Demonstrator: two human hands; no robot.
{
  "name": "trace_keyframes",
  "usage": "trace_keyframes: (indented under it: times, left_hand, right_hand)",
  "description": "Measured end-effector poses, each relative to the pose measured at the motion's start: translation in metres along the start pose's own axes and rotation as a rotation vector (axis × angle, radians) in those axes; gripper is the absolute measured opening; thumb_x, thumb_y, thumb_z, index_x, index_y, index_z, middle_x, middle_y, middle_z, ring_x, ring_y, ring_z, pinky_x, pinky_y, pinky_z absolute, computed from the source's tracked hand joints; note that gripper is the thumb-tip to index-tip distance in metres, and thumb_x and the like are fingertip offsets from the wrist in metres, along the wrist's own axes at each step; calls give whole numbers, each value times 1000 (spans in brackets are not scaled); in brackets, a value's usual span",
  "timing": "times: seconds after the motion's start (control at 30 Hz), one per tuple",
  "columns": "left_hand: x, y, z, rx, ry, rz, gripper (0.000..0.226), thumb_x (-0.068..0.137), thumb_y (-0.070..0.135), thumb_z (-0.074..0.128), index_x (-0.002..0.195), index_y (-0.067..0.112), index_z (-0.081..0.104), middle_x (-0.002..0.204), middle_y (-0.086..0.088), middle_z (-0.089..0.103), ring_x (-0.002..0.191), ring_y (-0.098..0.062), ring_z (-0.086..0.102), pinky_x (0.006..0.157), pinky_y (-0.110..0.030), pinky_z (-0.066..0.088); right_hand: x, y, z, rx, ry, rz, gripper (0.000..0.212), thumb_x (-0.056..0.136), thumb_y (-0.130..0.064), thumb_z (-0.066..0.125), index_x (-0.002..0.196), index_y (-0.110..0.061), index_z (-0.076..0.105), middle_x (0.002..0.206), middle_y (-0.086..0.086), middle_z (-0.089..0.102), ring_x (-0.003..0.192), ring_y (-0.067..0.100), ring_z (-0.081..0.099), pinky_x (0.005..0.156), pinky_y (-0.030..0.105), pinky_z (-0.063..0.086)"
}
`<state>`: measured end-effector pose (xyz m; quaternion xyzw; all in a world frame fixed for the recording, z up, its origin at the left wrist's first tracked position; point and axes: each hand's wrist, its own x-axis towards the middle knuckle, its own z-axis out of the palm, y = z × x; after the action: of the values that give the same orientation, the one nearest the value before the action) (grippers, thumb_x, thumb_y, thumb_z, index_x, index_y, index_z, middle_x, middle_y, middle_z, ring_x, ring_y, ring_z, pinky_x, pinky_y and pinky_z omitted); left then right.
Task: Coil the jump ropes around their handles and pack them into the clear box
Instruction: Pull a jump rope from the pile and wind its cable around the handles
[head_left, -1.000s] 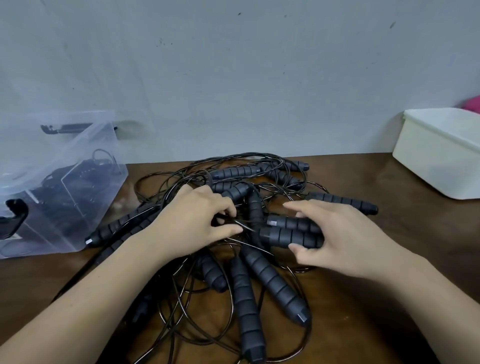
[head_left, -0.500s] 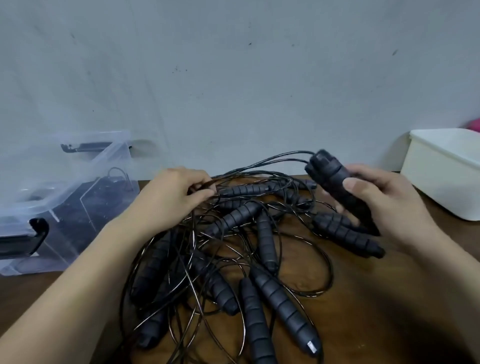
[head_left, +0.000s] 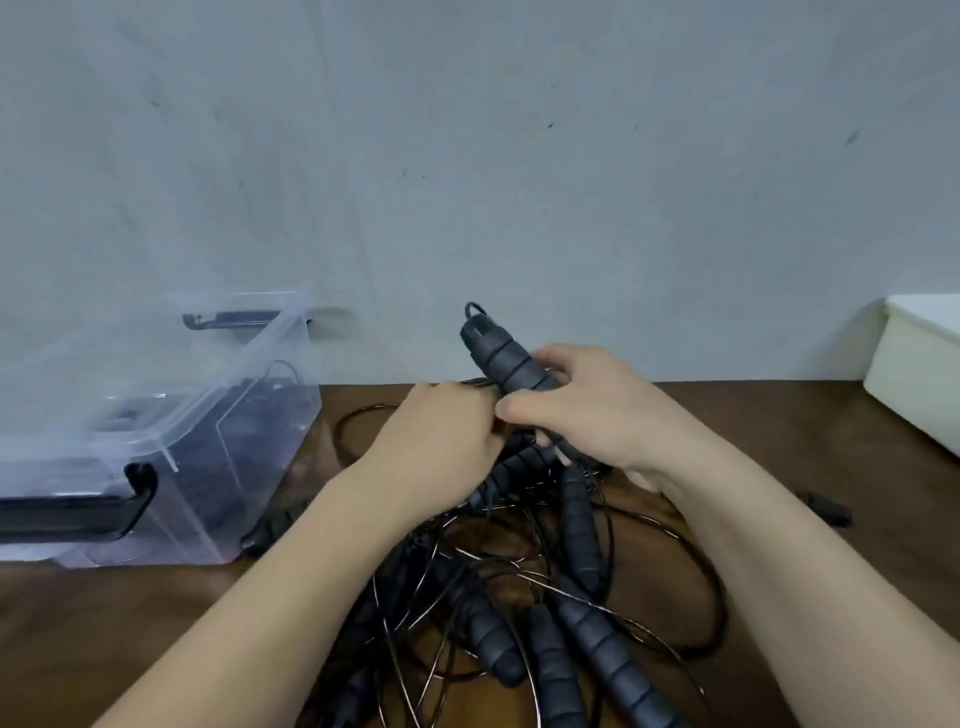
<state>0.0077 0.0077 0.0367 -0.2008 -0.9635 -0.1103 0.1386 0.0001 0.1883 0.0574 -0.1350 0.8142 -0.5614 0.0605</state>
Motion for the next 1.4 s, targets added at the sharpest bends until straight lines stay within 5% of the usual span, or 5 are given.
trace_keyframes:
  times: [0.33,0.57,0.7,0.93,1.4]
  left_hand:
    - [-7,2,-8,-271,74,95,14,108,40,51,114,33,61,78,3,67,72,-19,61,64,-37,45]
    - [-7,-16,-4,-249,-127,12,25,107,36,54,88,27,68,68,12,68,67,-5,63,67,-32,49]
    - [-8,-32,-14,-232,-199,-62,30,109,41,51,92,24,69,74,11,74,68,-5,65,71,-31,53]
    - [-8,-27,-20,-243,-136,-169,35,111,44,44,93,27,68,75,2,74,68,-10,66,66,-29,51]
    - [-7,-10,-13,-104,-2,-172,41,108,51,44,80,23,53,74,-5,68,74,-31,65,73,-47,56]
  right_hand:
    - [-8,11,-14,696,-149,90,29,81,-18,74,106,-7,62,85,19,60,64,21,58,49,27,44]
    - [-7,2,-45,801,88,38,9,98,-10,60,101,-5,67,104,13,63,65,13,51,47,22,43]
    - [-11,2,-81,536,341,-35,27,99,-14,64,124,-4,61,112,11,78,71,17,63,53,28,46]
    - [-27,-5,-71,-202,207,49,25,89,-24,71,113,-22,63,92,11,80,67,20,76,61,35,55]
    - [-33,-11,-39,127,-103,32,39,90,-14,75,127,-20,65,119,12,78,73,29,74,53,32,50]
